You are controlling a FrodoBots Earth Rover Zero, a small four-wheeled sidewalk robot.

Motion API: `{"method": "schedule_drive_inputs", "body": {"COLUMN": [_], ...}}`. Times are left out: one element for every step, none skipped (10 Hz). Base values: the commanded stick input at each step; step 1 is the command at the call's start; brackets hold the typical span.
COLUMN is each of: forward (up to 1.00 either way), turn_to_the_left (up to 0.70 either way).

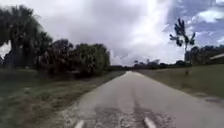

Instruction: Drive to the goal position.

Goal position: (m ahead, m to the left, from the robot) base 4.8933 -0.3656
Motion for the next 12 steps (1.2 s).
{"method": "schedule_drive_inputs", "body": {"forward": [0.85, 0.85, 0.85, 0.85, 0.85, 0.85, 0.85, 0.85, 0.85, 0.85, 0.85, 0.85], "turn_to_the_left": [-0.13, 0.00, 0.00, 0.00, 0.00, 0.00, 0.00, -0.14, -0.34, -0.31, -0.24, -0.17]}}
